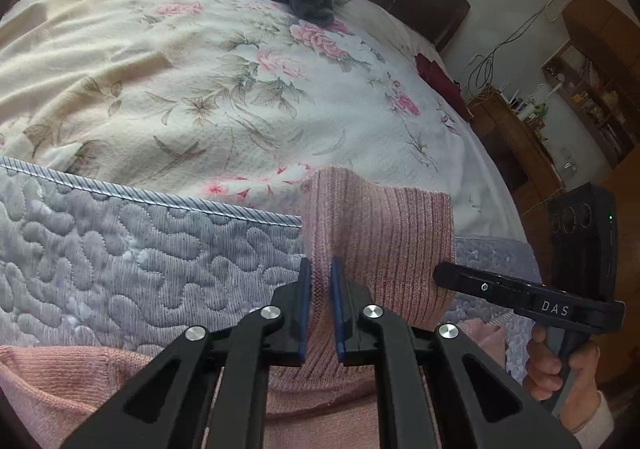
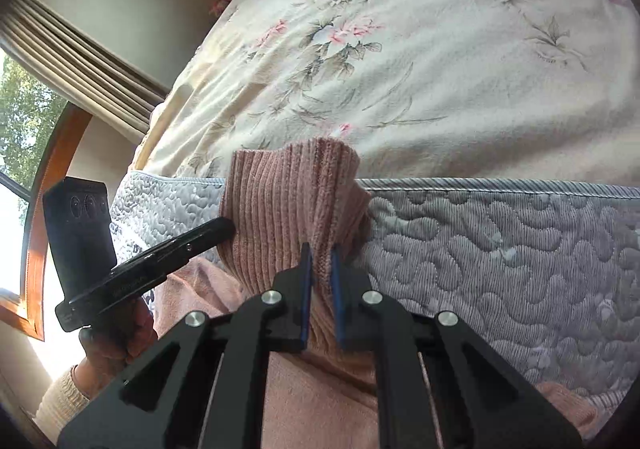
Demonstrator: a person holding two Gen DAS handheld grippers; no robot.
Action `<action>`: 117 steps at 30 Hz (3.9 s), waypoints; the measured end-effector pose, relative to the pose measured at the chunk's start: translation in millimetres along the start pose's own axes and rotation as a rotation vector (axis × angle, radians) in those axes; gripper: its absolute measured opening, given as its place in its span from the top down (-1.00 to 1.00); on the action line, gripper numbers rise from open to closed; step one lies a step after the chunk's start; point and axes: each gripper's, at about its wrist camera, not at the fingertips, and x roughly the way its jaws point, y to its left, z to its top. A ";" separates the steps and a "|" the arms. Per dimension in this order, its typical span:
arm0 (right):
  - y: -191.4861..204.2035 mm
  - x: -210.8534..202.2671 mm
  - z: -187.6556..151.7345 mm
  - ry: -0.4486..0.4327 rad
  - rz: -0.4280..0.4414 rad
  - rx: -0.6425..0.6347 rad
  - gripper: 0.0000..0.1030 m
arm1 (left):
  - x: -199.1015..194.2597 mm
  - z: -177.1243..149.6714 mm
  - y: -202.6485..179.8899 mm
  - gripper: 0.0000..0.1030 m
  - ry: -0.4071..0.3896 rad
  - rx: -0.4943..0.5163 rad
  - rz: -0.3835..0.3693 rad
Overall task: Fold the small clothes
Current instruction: 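Lift the collar with both tools, fold it toward the hem, open, then release the sweater and move both tools to the ribbed hem, then grasp the hem corners with both tools and lift them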
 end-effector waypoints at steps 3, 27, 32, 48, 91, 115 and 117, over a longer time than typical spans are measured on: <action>16.5 -23.6 -26.8 -0.020 0.001 -0.046 0.85 | -28.3 -20.0 -11.3 0.82 -0.039 0.039 -0.014; 35.3 -45.2 -202.5 0.102 -0.010 0.074 0.21 | -92.4 -184.0 5.0 0.33 0.105 -0.055 -0.023; 28.7 -13.5 -190.8 0.137 0.026 0.201 0.21 | -57.5 -176.0 -3.9 0.22 0.176 -0.083 0.028; 24.0 -3.4 -202.2 0.171 -0.123 0.138 0.87 | -60.5 -190.7 24.6 1.00 0.168 -0.116 0.044; 60.1 -172.5 -530.0 0.183 -0.198 0.244 0.71 | -315.8 -436.2 40.5 0.00 0.291 -0.109 0.340; 43.0 -231.0 -422.0 0.006 0.039 0.294 0.83 | -328.8 -335.5 34.8 0.81 0.114 -0.199 0.141; 36.7 -226.2 -409.1 0.006 0.030 0.300 0.83 | -322.5 -322.2 37.6 0.81 0.095 -0.202 0.143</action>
